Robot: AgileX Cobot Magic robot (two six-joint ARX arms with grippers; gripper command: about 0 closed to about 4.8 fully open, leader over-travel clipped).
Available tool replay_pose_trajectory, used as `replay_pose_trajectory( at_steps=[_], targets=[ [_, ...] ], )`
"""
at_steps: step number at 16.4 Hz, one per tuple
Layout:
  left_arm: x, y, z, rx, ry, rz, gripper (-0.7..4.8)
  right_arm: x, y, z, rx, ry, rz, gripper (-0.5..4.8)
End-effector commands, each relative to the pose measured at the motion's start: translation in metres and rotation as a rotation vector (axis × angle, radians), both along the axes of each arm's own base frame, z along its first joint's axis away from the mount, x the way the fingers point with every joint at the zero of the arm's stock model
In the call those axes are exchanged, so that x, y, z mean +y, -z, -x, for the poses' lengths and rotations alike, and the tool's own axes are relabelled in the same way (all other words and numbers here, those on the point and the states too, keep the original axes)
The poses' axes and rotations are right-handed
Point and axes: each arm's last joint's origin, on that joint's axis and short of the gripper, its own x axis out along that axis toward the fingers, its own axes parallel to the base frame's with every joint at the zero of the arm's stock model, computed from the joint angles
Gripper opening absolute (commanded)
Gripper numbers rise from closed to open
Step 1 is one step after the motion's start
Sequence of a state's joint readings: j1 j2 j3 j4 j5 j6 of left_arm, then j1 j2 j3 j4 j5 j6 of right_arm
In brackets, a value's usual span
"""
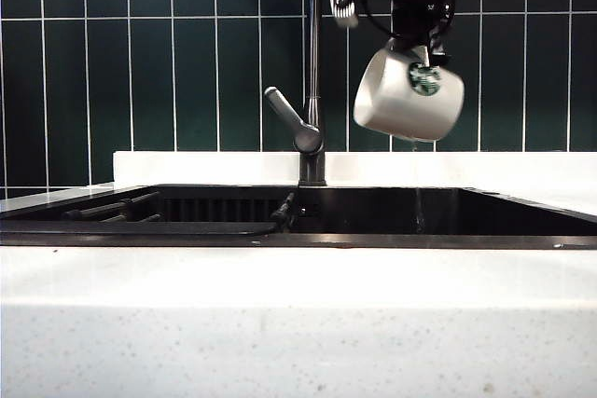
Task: Pick up the mug next to the sink, go to the faucet to get some water, pour the water into the sink, and finally put the mug back to its place.
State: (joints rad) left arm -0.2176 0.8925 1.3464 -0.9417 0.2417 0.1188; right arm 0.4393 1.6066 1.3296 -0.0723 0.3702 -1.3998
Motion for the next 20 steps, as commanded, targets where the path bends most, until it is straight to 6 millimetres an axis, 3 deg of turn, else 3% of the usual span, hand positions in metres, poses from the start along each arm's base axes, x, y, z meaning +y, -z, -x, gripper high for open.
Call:
replay_pose_trajectory(
  at_steps=[1,5,9,12,20],
  targets=[
    [0.009,0.008,0.036,-0.05,-0.046,-0.015,-0.06,-0.021,-0.013,-0.006,-0.059,0.204,-0.47,0.09],
    [0.023,0.044,0.088,-0.146,-0.1,-0.013,-0.06,-0.056,0.004,-0.015,-0.012,0.35,-0.768,0.08],
    [0.03,0.076,0.121,-0.216,-0.115,0.048,-0.06,-0.103,0.033,-0.021,-0.01,0.459,-0.957,0.08],
    [0.032,0.089,0.129,-0.214,-0.126,0.073,-0.06,-0.145,0.054,-0.02,-0.069,0.529,-1.16,0.08],
    [0.032,0.098,0.13,-0.137,-0.132,0.059,-0.06,-0.181,0.08,-0.004,-0.249,0.495,-1.361,-0.01]
  ],
)
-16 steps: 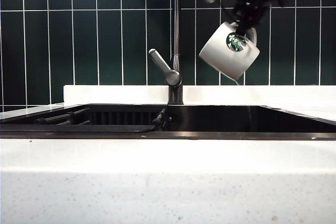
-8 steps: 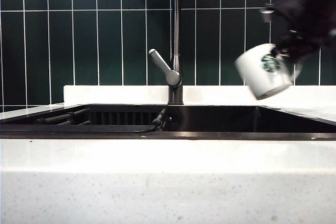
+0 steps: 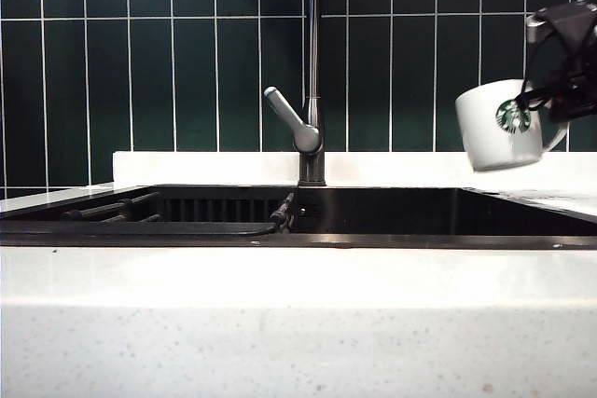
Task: Pick up the mug next to the sink, go to the faucet to get some water, pour the water into the sink, and finally put the mug back to its place.
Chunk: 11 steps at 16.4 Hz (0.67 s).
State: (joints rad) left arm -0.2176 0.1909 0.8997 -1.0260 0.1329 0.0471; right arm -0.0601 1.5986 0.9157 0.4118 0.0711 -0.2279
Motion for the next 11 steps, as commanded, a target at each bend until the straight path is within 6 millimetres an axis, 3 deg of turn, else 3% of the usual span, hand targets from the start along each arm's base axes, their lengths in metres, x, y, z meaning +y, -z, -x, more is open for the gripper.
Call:
replay_pose_trajectory(
  at_steps=[1,5,11],
  targets=[
    [0.0,0.001,0.0,0.011,-0.004,0.004,-0.06,-0.02,-0.008,0.008,-0.205,0.129,-0.136,-0.01],
    [0.0,0.001,0.0,0.011,-0.004,0.003,-0.06,-0.033,0.002,0.013,-0.17,0.138,-0.162,-0.01],
    [0.0,0.002,0.0,0.02,-0.003,0.002,-0.06,-0.03,0.011,0.015,-0.093,0.097,-0.179,-0.01]
  ],
)
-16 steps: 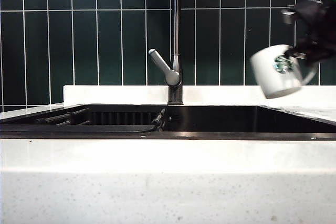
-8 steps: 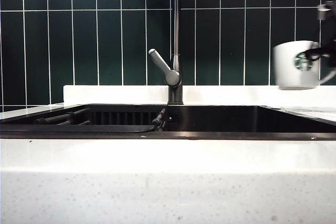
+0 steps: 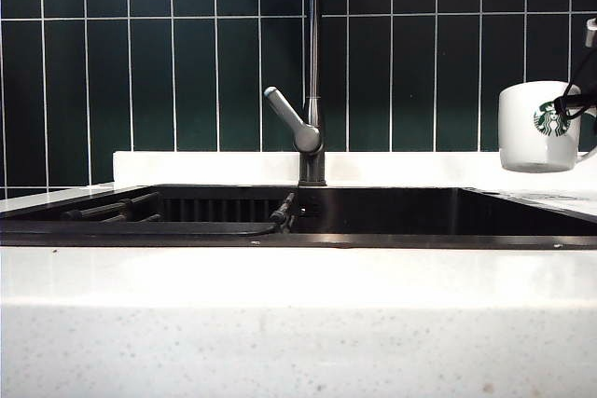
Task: Pick up the mug next to the sink, go to the faucet to get some water, pour the water into the sink, and finally put the mug back to its place.
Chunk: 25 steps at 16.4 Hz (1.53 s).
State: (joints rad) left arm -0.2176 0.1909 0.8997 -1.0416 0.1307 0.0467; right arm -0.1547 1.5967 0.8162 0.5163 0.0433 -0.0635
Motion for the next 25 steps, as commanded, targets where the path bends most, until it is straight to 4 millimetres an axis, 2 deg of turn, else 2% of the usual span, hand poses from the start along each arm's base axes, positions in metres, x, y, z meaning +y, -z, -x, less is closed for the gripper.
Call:
replay_pose_trajectory(
  at_steps=[1,12,15,17,18,19,25],
  targets=[
    [0.0,0.0,0.0,0.008,-0.001,0.004,-0.06,0.0,-0.009,-0.001,-0.055,-0.009,-0.014,-0.01],
    [0.0,0.002,0.001,0.025,0.006,-0.009,-0.06,0.0,0.006,-0.001,0.047,-0.015,-0.02,0.02],
    [0.0,0.004,0.001,0.049,0.006,-0.014,-0.06,-0.001,0.021,-0.005,0.104,-0.015,-0.029,0.24],
    [0.0,0.006,0.002,0.063,0.006,-0.017,-0.06,-0.002,0.028,-0.006,0.136,0.011,-0.025,0.81],
    [0.0,0.007,0.002,0.071,0.006,-0.019,-0.06,-0.003,0.027,-0.006,0.133,0.054,-0.009,1.33],
    [0.0,0.007,0.003,0.075,0.006,-0.02,-0.06,-0.004,0.026,-0.005,0.128,0.071,-0.003,1.51],
    [0.0,0.007,0.003,0.076,0.006,-0.02,-0.06,-0.002,0.011,0.003,0.132,0.056,-0.002,1.53]
  ],
)
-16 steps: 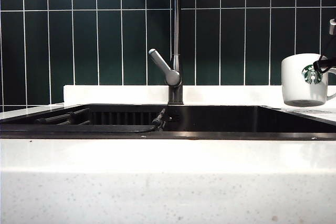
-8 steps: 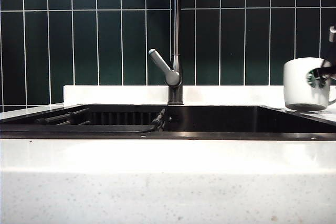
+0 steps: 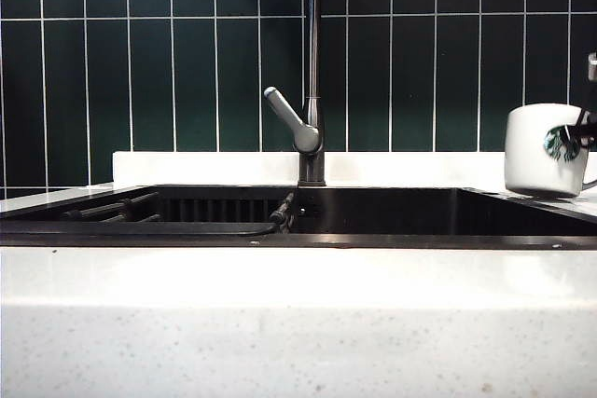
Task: Pick up the mug next to the sink, go to the faucet to get some water, pour the water into the sink, and finally put the mug back to its place.
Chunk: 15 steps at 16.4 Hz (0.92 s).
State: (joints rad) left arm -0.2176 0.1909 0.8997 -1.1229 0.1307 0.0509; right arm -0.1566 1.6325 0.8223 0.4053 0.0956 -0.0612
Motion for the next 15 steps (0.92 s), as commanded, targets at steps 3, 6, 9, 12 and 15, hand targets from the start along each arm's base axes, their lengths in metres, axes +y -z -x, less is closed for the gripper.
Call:
replay_pose_trajectory(
  at_steps=[3,6,9,12,15],
  targets=[
    [0.0,0.0,0.0,-0.002,0.005,0.001,-0.06,0.002,-0.023,0.013,-0.007,0.005,0.006,1.53],
    [0.0,0.0,0.0,-0.004,0.007,-0.002,-0.06,0.003,-0.033,0.021,0.008,0.005,0.003,1.53],
    [0.0,0.0,0.0,-0.008,0.024,-0.013,-0.06,0.005,-0.041,0.031,0.035,0.006,-0.001,1.53],
    [0.0,0.0,0.0,-0.007,0.023,-0.01,-0.06,0.006,-0.048,0.042,0.073,0.005,-0.007,1.53],
    [-0.001,0.0,0.001,0.001,0.035,-0.001,-0.06,0.01,-0.064,0.06,0.083,0.003,-0.01,1.52]
  ],
)
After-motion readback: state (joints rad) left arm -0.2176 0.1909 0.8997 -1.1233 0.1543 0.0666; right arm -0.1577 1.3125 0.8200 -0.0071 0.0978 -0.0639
